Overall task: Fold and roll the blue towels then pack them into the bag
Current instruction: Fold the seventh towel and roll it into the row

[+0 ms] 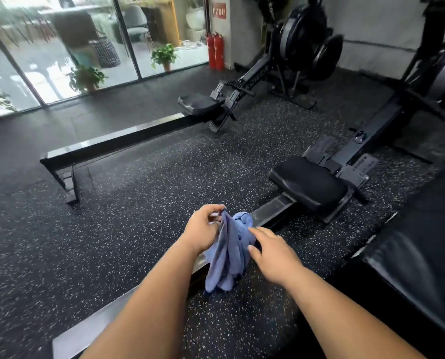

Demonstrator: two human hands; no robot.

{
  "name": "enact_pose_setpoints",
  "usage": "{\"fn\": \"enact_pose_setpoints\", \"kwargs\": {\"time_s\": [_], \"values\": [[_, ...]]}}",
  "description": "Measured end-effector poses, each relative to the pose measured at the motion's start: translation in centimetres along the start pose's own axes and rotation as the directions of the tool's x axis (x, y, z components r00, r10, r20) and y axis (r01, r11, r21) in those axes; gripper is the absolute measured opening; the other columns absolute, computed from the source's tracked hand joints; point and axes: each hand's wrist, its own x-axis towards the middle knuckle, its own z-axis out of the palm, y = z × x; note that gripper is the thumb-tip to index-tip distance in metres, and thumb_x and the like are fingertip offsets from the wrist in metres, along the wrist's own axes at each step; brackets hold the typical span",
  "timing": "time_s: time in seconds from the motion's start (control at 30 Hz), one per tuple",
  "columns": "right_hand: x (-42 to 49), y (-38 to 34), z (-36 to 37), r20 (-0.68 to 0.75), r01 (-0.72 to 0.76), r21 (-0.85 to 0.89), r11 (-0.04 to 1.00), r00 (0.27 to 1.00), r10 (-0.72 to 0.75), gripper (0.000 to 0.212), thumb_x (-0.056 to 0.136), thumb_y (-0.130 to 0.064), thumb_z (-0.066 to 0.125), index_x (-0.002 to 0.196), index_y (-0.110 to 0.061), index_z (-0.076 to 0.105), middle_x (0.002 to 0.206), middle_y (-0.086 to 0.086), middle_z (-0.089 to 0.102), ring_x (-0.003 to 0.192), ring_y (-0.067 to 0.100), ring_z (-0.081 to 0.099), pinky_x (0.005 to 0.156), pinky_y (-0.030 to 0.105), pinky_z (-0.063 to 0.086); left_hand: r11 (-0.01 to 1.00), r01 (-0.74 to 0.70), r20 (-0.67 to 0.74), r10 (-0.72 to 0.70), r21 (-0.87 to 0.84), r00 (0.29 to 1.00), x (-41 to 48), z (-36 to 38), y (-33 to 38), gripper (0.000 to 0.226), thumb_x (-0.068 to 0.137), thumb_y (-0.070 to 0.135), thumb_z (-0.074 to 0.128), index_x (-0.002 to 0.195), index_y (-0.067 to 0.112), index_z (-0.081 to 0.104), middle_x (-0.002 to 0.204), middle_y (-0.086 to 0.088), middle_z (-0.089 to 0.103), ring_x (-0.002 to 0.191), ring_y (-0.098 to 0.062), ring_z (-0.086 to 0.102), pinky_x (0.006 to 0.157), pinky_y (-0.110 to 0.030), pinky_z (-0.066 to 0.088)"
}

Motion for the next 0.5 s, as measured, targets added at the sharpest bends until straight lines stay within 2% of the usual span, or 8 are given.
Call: {"fn": "enact_pose_setpoints", "kwargs": {"time_s": [0.17,0.33,0.43,0.5], "values": [[-2.6,-1.4,-5.7,-0.151,0.025,0.053,0.998,0.988,-0.017,0.058,0.104,-0.045,0.057,0.158,-0.037,0.038,0.155,-0.010,0.051,0.137,0.021,0.052,0.111,0.043,0.046,0.992,-0.111,0.037,0.113,-0.064,0.993,-1.5,-0.9,6.3,0.038,0.097,-0.008,0.064,0.129,0.011,0.072,0.118,-0.002,0.075,0.111,-0.015,0.070,0.103,-0.022,0.051],[-5.3,-2.1,-11.8,-0.288,0.075,0.147,0.986,0.957,-0.030,0.058,0.097,-0.049,0.066,0.151,-0.035,0.050,0.129,-0.011,0.072,0.117,0.018,0.067,0.102,0.038,0.052,0.956,-0.136,0.166,0.183,-0.261,0.969,-4.0,-0.1,13.8,0.038,0.095,-0.010,0.067,0.128,0.011,0.072,0.124,-0.008,0.075,0.109,-0.016,0.070,0.097,-0.031,0.058],[-7.8,-1.8,-15.0,-0.441,0.088,0.121,0.989,0.897,-0.026,0.033,0.095,-0.052,0.068,0.121,-0.033,0.071,0.102,-0.011,0.077,0.101,0.017,0.071,0.086,0.038,0.056,0.931,-0.179,0.215,0.255,-0.319,0.943,-5.8,1.4,18.2,0.040,0.095,-0.010,0.068,0.130,0.008,0.070,0.123,-0.007,0.075,0.102,-0.013,0.068,0.090,-0.025,0.057],[-9.5,-1.2,-16.7,-0.530,0.084,0.128,0.988,0.848,-0.003,0.030,0.093,-0.057,0.070,0.097,-0.027,0.073,0.084,-0.011,0.075,0.086,0.016,0.070,0.076,0.037,0.056,0.923,-0.222,0.244,0.304,-0.314,0.921,-6.6,2.3,20.6,0.045,0.093,-0.017,0.062,0.129,0.010,0.071,0.120,-0.006,0.075,0.097,-0.012,0.067,0.087,-0.026,0.057]]}}
